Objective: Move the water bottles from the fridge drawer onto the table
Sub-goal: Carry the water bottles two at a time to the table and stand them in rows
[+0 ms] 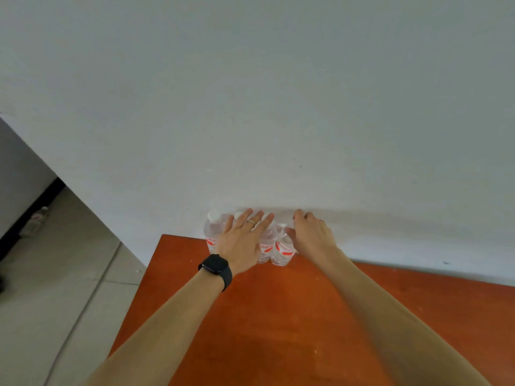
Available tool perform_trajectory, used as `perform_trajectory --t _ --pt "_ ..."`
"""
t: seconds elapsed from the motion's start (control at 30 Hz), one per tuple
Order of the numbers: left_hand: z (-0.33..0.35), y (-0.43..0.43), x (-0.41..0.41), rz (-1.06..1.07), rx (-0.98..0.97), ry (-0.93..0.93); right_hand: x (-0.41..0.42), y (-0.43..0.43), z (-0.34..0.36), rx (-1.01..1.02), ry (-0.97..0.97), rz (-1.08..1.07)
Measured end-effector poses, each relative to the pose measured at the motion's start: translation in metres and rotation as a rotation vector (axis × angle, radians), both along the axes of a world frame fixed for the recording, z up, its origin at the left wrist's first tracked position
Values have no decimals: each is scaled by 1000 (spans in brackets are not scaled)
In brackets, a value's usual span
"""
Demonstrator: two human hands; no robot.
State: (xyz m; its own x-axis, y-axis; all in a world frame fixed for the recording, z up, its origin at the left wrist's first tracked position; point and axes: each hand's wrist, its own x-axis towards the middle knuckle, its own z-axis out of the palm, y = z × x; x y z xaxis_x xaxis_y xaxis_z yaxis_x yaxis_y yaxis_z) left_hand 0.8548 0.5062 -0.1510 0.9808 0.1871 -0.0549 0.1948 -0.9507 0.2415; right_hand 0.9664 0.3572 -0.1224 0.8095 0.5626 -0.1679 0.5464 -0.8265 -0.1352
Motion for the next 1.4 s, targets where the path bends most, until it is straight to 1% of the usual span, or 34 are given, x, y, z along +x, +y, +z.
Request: perform_trajectory --t 0.07,0.13,0.27,0.37,0.5,0.63,0.83,0.97,1.03,1.13,1.27,1.4 --pt "0 0 0 -6 16 -6 -2 5 0 -20 -26 -48" --pt "1 1 0 -15 22 -13 -4 9 -2 9 -28 -132" --pt "2 1 -3 -16 15 -12 -8 21 -5 205 65 -322" --pt "0 2 -4 -14 21 -10 -13 25 -6 292 88 -381" --pt "-1 3 -4 -29 38 -10 -11 19 -7 329 107 -382" --pt "-4 0 -3 -28 71 14 -4 10 -7 282 184 -329" --pt "13 -3 0 -14 69 52 -3 -22 3 258 279 -374" --pt "22 -10 6 -38 101 110 -11 -34 6 225 369 -196" --pt "23 -13 9 -29 115 120 -14 -31 4 182 342 -120" --pt "21 -15 10 -9 110 128 -16 -25 0 195 343 -76" --pt "19 -14 9 -17 103 125 -12 -15 -7 259 222 -175" --pt "18 -12 9 -21 115 122 -17 -4 -14 300 199 -207"
